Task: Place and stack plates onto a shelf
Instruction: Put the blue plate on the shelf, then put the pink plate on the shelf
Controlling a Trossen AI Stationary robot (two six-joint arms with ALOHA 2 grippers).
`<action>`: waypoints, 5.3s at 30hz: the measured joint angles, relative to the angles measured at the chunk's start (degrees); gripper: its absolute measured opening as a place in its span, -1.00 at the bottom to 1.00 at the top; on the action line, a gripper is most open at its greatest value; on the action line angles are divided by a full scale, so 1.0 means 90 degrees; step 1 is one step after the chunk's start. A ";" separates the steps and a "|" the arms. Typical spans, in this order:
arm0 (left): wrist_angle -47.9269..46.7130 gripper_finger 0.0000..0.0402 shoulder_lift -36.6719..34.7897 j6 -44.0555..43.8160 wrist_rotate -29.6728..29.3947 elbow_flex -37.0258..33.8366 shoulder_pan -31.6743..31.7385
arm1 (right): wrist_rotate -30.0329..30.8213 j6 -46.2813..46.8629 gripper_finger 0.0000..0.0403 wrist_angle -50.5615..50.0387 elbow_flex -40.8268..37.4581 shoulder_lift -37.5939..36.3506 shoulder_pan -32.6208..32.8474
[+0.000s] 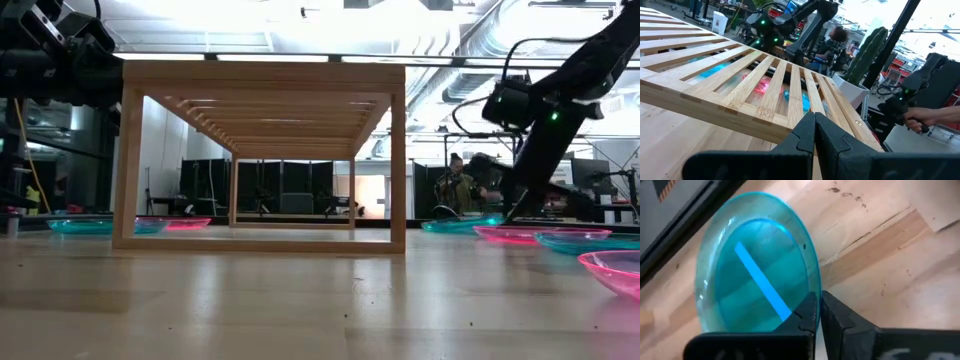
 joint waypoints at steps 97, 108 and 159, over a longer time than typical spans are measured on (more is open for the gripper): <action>-0.0495 -0.60 0.1561 -0.1930 -0.3080 0.2012 0.0393 | -0.1457 -0.3482 0.01 -0.0307 0.6029 0.0654 0.1905; -0.3893 -0.16 0.3880 -0.2778 -0.3660 0.3928 0.3004 | -0.1204 -0.2988 0.01 -0.1098 0.6029 0.0651 0.2010; -0.1029 -0.17 0.7556 -0.5995 -0.2454 0.1893 0.5811 | -0.1358 -0.3558 0.01 -0.2183 0.6026 0.0654 0.2012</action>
